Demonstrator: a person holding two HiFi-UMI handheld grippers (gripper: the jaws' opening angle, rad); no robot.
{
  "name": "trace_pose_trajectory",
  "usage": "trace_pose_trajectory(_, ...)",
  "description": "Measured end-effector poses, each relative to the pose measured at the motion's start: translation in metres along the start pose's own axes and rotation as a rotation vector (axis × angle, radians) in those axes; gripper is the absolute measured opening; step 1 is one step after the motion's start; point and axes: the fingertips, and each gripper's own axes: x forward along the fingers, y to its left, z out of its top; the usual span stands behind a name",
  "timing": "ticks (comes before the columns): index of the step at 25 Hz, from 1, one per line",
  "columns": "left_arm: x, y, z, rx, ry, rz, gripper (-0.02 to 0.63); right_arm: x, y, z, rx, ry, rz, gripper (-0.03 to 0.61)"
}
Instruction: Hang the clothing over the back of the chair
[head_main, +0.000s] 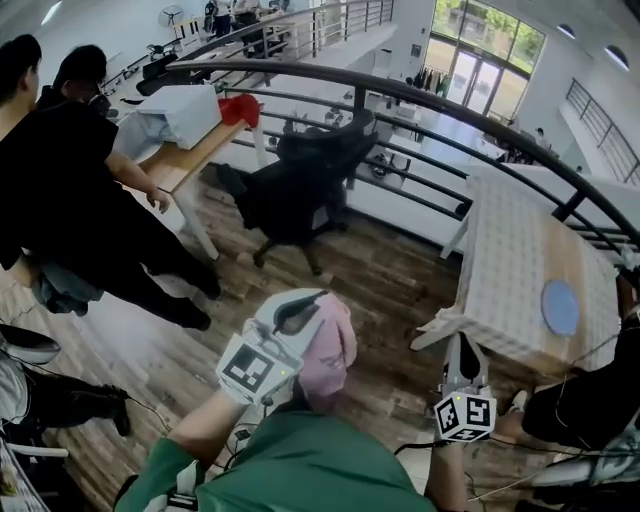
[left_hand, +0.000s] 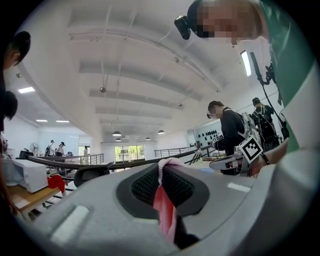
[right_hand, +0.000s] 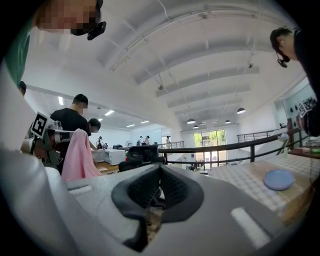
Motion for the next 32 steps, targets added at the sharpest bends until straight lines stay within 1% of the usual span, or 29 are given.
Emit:
trace_pose_trajectory(6, 0.033, 0.055, -0.010, -0.005, 0.004, -0.018, 0.022, 0.060, 0.011, 0.014, -0.015, 0.006, -0.004, 0.003)
trace_pose_trajectory(15, 0.068, 0.143, -0.025, -0.023, -0.022, -0.040, 0.021, 0.145, 0.032, 0.025, -0.034, 0.027, -0.037, 0.003)
trace_pose_trajectory(19, 0.081, 0.179, -0.041, -0.026, -0.014, -0.045, 0.021, 0.183, 0.045, 0.016, -0.030, 0.039, -0.038, 0.003)
trace_pose_trajectory(22, 0.094, 0.199, -0.053, -0.012, -0.006, -0.040, 0.021, 0.208, 0.052, 0.005, -0.019, 0.061, -0.016, 0.003)
trace_pose_trajectory(26, 0.107, 0.210, -0.061, -0.038, 0.018, 0.001, 0.021, 0.234, 0.046, -0.005, -0.025, 0.099, 0.027, 0.003)
trace_pose_trajectory(28, 0.117, 0.220, -0.065, -0.034, 0.033, 0.036, 0.021, 0.259, 0.038, -0.008, -0.011, 0.106, 0.054, 0.003)
trace_pose_trajectory(32, 0.139, 0.238, -0.071, -0.022, 0.059, 0.133, 0.023, 0.313, 0.026, -0.003, -0.017, 0.113, 0.156, 0.003)
